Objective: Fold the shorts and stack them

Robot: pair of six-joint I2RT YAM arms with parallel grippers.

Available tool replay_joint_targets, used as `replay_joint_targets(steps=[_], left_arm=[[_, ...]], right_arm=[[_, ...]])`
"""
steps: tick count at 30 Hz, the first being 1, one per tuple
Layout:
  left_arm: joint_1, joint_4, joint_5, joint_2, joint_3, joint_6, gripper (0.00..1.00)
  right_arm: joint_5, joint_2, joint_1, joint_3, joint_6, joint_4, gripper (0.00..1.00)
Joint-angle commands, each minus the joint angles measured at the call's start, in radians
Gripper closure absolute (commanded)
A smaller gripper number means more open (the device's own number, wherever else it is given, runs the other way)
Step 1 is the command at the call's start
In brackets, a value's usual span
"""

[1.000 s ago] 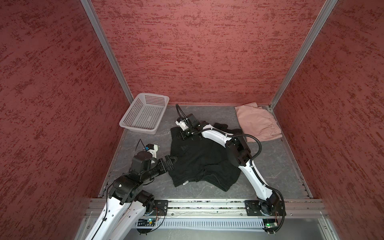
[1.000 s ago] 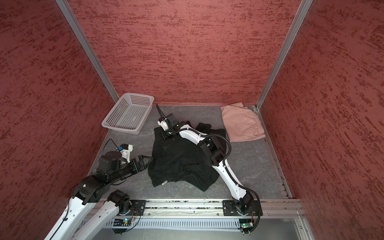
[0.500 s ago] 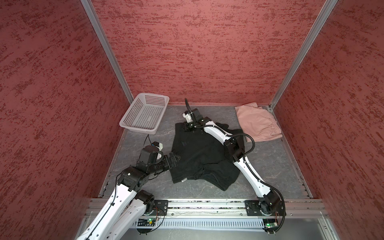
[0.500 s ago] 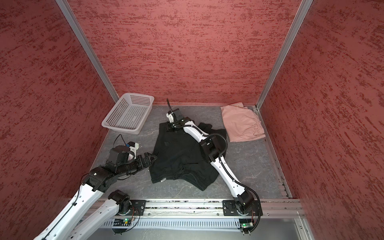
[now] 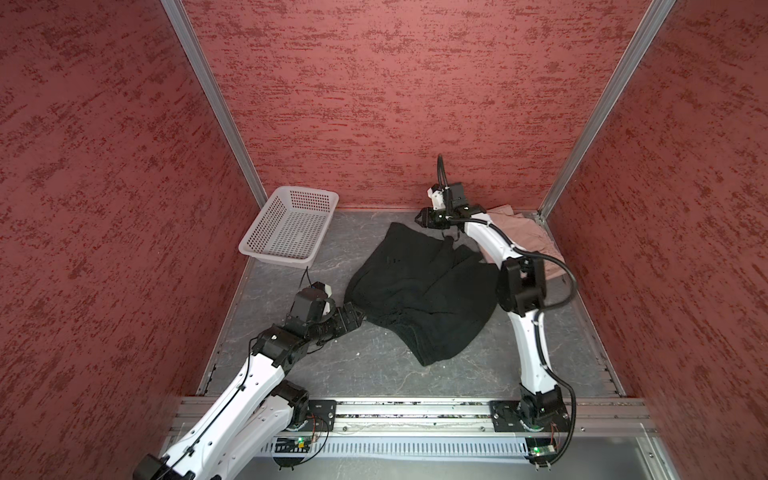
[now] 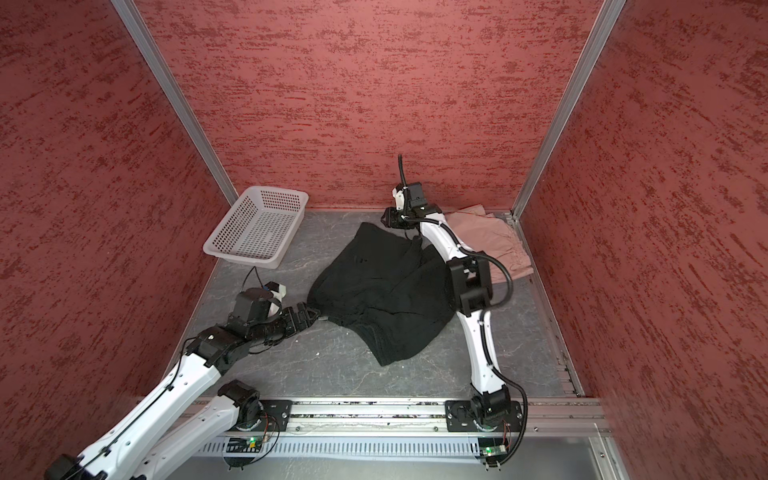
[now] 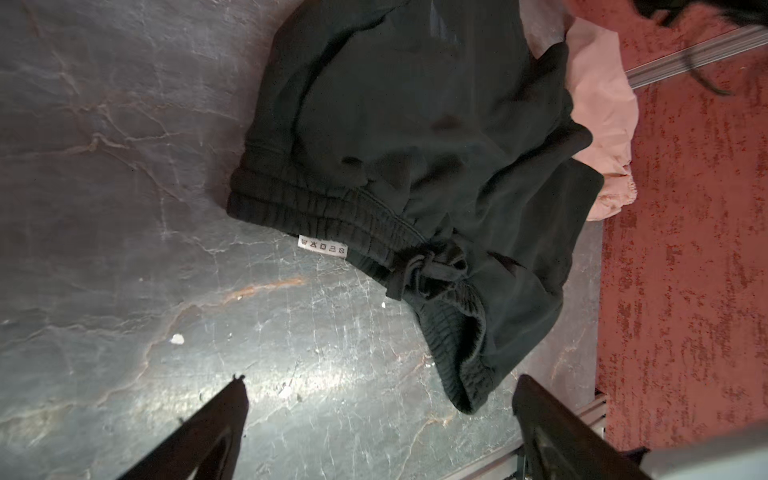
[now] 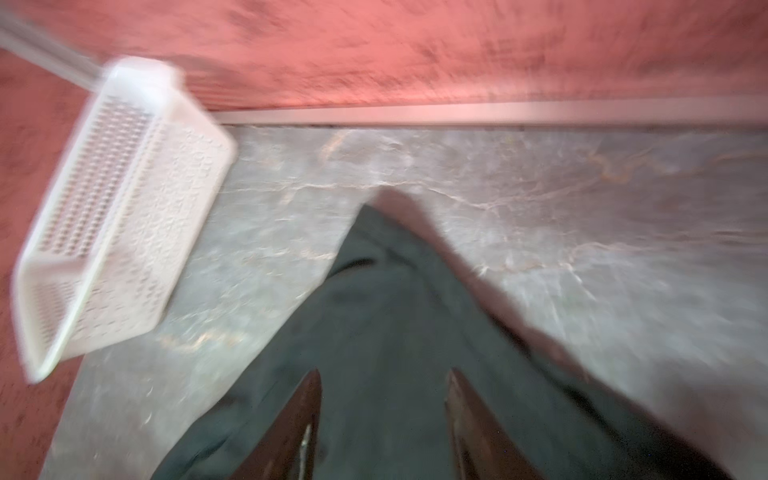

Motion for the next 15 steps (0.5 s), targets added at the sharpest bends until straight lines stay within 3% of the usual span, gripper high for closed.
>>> replay_joint_targets(steps=[1,5,7,11,15], left_arm=[[0.017,0.173,-0.006,0.077,-0.008,0.033,0.01],[0.084,0.257,0.049,0.191,0.026,0.076,0.01],[0.127,0.253,0.085,0.235,0.058,0.103,0.01],[0.177,0.232,0.088,0.267,0.104,0.16,0.01],[0.223,0.205,0.112,0.267,0.12,0.182,0.01]], right_arm=[[0.108,-0.32,0.034,-0.383,-0.099,0.087,0.58],[0.178,-0.61,0.11,-0.788,-0.075,0.075,0.8],[0.212,-0.706,0.182,-0.911,-0.047,0.034,0.85],[0.236,-0.822,0.317,-1.043,0.041,-0.053,0.91],[0.245,-0.831,0.436,-1.095,0.103,-0.084,0.96]])
